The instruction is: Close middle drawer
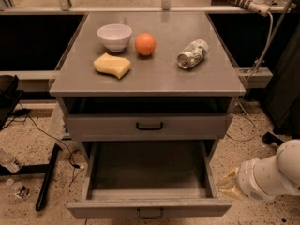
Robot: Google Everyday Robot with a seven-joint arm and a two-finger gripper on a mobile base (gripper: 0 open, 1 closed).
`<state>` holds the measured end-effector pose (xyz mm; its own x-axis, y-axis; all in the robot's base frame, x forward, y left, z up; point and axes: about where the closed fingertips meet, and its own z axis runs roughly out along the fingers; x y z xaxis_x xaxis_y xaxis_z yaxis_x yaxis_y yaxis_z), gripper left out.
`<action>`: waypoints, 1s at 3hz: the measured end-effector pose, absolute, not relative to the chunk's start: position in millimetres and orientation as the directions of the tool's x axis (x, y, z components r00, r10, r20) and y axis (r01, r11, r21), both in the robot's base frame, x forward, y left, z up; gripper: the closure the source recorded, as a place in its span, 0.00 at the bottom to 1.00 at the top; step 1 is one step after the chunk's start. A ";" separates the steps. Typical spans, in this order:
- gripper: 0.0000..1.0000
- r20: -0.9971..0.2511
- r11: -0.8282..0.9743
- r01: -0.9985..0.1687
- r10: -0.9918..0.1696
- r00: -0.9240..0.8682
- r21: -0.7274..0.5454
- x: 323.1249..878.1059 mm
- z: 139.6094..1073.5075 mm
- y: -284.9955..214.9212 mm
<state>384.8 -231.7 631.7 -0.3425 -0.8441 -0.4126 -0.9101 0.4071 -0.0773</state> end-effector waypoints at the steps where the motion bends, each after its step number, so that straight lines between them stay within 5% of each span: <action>1: 1.00 -0.450 0.444 -0.890 -0.819 -0.355 -0.105 395.3 592.3 -241.6; 3: 1.00 -0.506 0.465 -0.879 -0.786 -0.355 -0.104 400.7 559.5 -249.2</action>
Offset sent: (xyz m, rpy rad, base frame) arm 0.0270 -0.0296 -0.0995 0.1490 -0.1207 -0.0873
